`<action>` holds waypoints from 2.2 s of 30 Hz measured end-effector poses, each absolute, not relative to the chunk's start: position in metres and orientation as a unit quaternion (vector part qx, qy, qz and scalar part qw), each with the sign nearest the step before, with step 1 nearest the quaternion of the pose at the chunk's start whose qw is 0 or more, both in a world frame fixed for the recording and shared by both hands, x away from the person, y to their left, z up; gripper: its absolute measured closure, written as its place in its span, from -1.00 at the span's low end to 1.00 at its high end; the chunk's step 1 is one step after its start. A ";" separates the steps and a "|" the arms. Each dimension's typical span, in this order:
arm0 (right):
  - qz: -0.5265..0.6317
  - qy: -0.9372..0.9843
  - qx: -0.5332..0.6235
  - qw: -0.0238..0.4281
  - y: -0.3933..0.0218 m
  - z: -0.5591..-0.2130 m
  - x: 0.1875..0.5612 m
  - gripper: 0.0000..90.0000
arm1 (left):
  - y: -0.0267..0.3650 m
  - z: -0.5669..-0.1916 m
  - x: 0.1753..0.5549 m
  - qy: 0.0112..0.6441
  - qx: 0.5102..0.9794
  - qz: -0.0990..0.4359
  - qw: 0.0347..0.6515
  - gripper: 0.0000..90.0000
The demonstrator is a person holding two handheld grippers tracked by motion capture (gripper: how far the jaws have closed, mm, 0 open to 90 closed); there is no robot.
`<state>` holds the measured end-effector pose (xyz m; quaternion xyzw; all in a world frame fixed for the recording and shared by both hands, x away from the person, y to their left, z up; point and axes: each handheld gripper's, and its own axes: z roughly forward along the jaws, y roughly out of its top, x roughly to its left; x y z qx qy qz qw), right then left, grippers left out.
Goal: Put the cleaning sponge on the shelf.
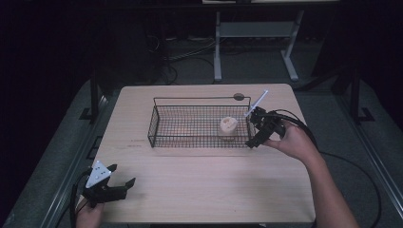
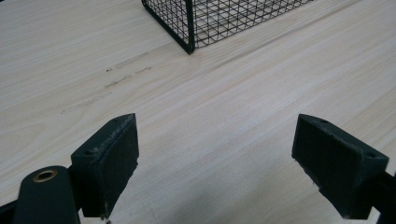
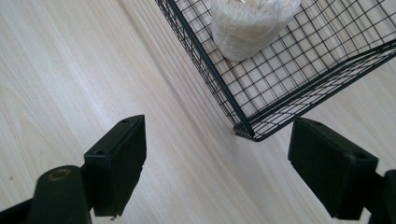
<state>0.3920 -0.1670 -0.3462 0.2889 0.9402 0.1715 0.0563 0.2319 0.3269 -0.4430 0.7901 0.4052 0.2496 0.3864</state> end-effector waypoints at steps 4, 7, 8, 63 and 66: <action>0.171 0.940 0.288 0.057 -0.171 -0.348 0.389 -0.58 | 0.327 -0.443 0.232 0.405 0.791 0.249 0.385 -0.69; 0.175 0.939 0.289 0.058 -0.173 -0.349 0.386 -0.57 | 0.327 -0.443 0.233 0.405 0.791 0.249 0.385 -0.69; 0.171 0.940 0.290 0.058 -0.174 -0.351 0.385 -0.58 | 0.327 -0.443 0.232 0.404 0.791 0.249 0.385 -0.69; 0.187 0.927 0.325 0.030 -0.219 -0.398 0.354 -0.57 | 0.325 -0.444 0.234 0.405 0.793 0.247 0.383 -0.69; 0.189 0.926 0.326 0.029 -0.221 -0.400 0.351 -0.57 | 0.324 -0.444 0.234 0.406 0.793 0.247 0.382 -0.69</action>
